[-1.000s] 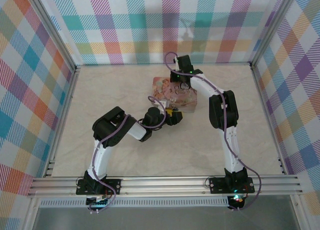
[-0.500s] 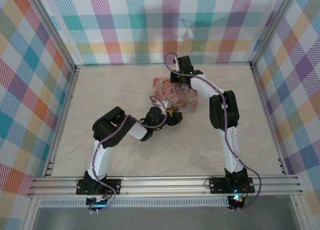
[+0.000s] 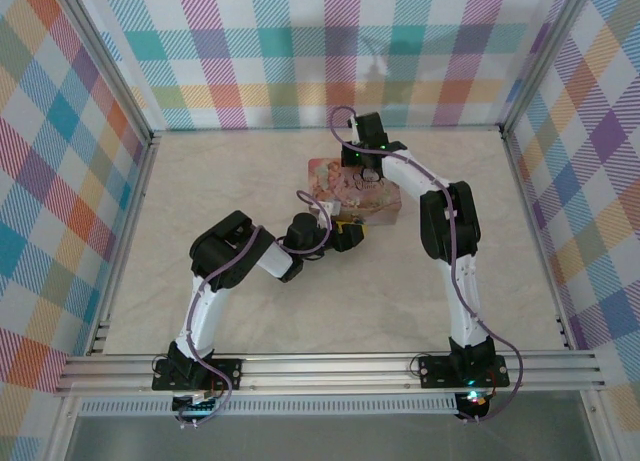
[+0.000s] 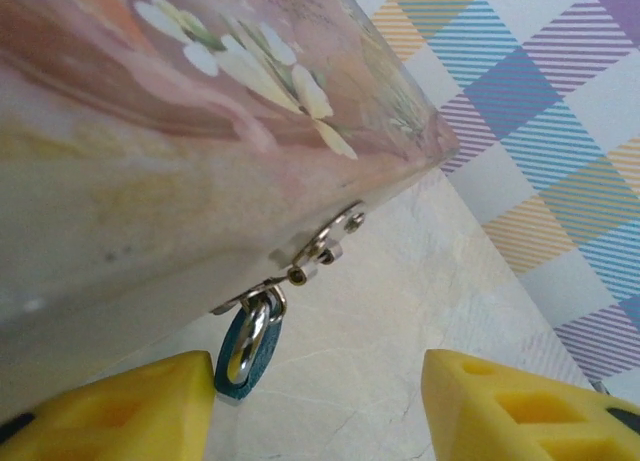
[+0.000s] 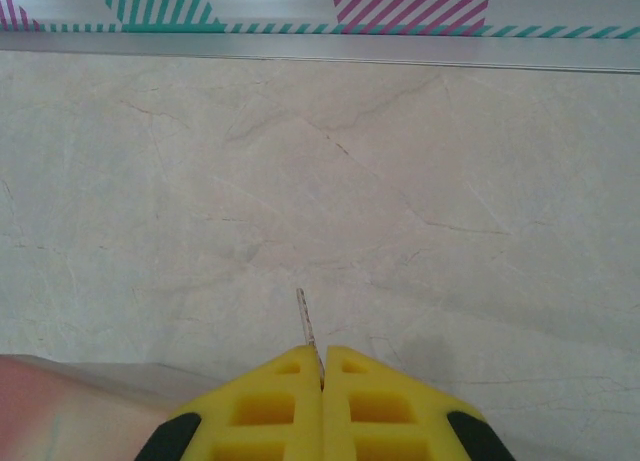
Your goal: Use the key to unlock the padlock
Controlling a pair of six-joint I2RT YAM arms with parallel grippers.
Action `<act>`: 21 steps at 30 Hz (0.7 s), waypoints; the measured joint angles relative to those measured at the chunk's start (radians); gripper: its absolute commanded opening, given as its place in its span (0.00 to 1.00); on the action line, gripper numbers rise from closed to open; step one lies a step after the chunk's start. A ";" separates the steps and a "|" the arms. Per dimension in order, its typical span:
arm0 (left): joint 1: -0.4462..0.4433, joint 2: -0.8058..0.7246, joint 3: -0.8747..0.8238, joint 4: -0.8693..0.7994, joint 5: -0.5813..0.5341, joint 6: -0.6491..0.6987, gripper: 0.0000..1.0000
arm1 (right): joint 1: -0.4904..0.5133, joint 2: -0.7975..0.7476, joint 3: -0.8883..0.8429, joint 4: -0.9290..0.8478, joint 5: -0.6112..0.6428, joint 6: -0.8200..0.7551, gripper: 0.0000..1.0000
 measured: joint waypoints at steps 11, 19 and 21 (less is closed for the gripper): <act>-0.019 0.026 0.029 0.024 0.010 -0.033 0.69 | 0.003 -0.004 -0.006 0.000 -0.004 0.000 0.00; -0.044 0.026 0.033 0.034 -0.046 -0.054 0.67 | 0.003 -0.005 -0.008 0.003 -0.004 0.000 0.00; -0.044 0.030 0.036 0.031 -0.056 -0.057 0.61 | 0.003 -0.006 -0.009 0.004 -0.004 0.000 0.00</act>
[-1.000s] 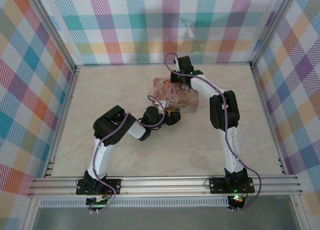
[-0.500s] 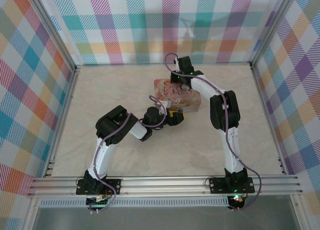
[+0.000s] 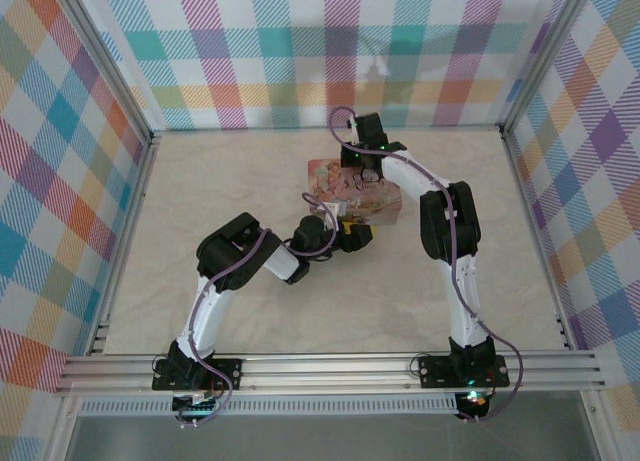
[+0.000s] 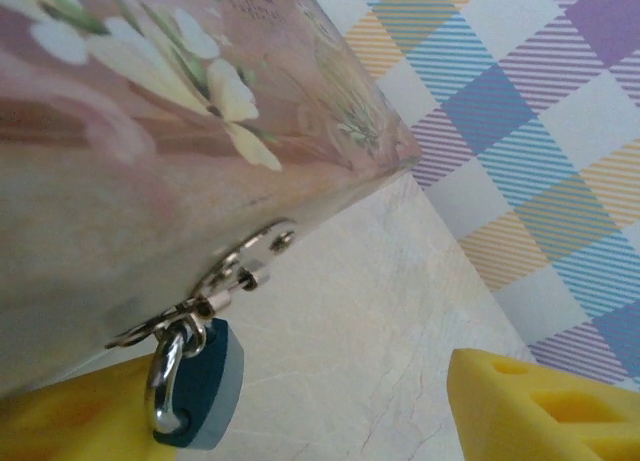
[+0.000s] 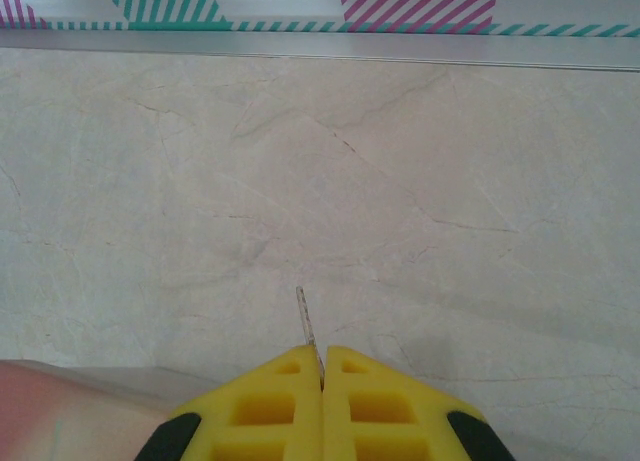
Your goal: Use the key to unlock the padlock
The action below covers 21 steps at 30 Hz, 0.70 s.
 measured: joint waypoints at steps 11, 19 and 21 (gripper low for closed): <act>0.008 0.020 -0.001 0.046 -0.024 0.000 0.42 | 0.000 -0.002 -0.006 0.006 0.000 0.000 0.00; 0.013 0.024 0.010 0.047 0.006 -0.024 0.53 | 0.002 -0.002 -0.010 0.018 0.000 0.000 0.00; 0.013 0.030 0.023 0.041 0.013 -0.025 0.48 | 0.002 -0.002 -0.011 0.024 0.002 0.000 0.00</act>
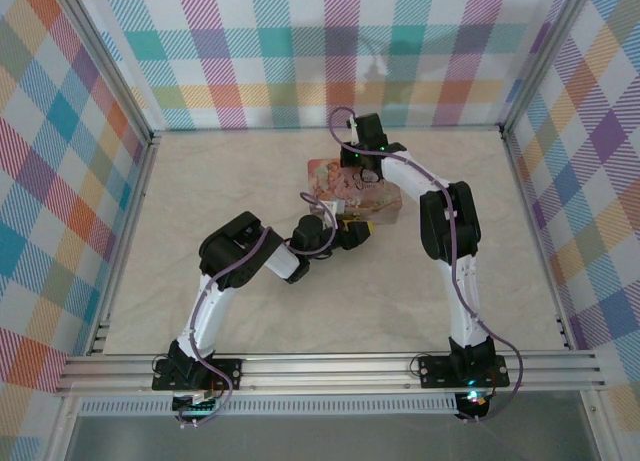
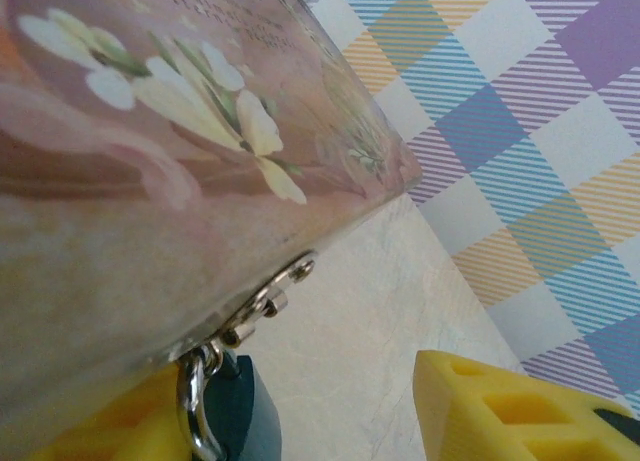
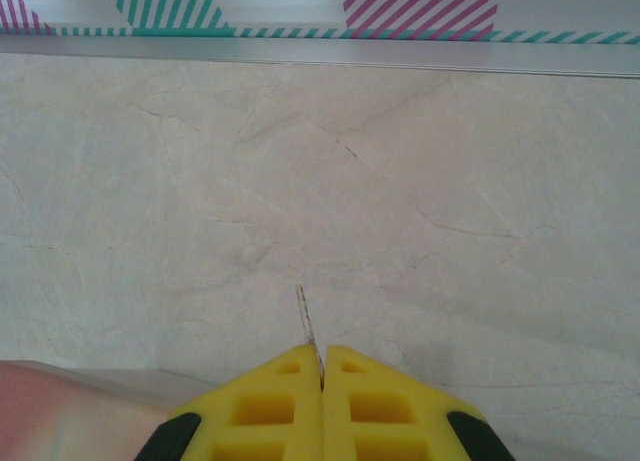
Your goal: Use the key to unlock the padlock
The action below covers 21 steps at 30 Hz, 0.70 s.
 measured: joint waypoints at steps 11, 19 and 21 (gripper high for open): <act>0.009 0.006 0.014 -0.030 0.013 0.023 0.23 | 0.000 -0.003 -0.008 0.010 -0.002 0.000 0.00; 0.019 0.003 0.014 -0.034 0.036 0.011 0.39 | 0.000 -0.007 -0.013 0.013 -0.002 0.000 0.00; 0.021 0.002 0.014 -0.036 0.043 0.003 0.44 | 0.000 -0.008 -0.015 0.014 -0.002 0.000 0.00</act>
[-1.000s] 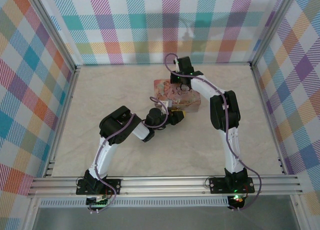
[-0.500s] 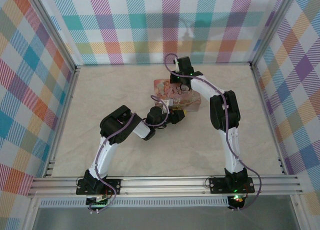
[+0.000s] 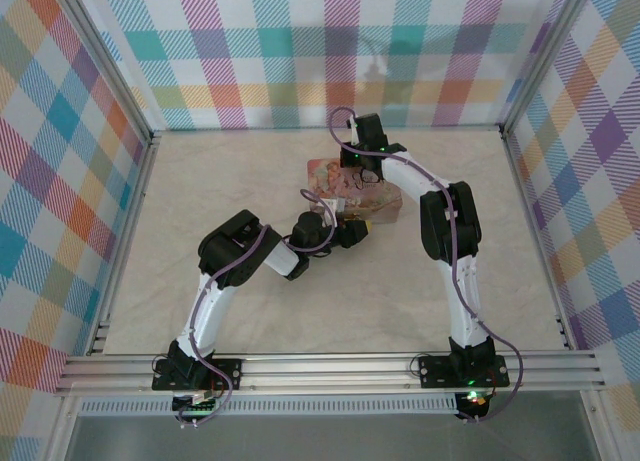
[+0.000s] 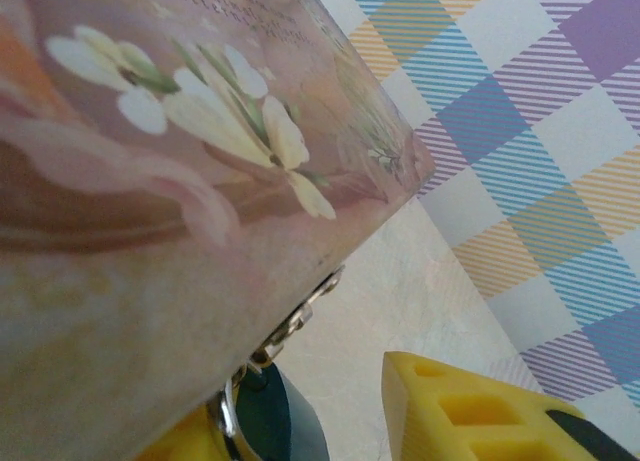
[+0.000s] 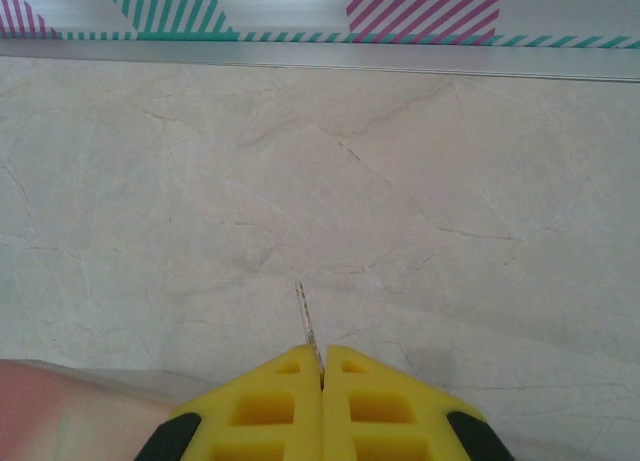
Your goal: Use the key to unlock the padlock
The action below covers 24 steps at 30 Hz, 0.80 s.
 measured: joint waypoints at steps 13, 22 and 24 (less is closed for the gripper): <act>0.017 -0.005 0.000 -0.017 0.011 0.001 0.24 | 0.002 -0.016 -0.026 0.024 -0.003 0.000 0.00; 0.065 -0.005 0.012 -0.039 -0.030 0.012 0.10 | 0.024 -0.065 -0.051 -0.034 -0.042 0.000 0.00; 0.071 -0.005 0.011 -0.040 -0.034 0.012 0.09 | 0.026 -0.078 -0.071 -0.035 -0.045 0.000 0.00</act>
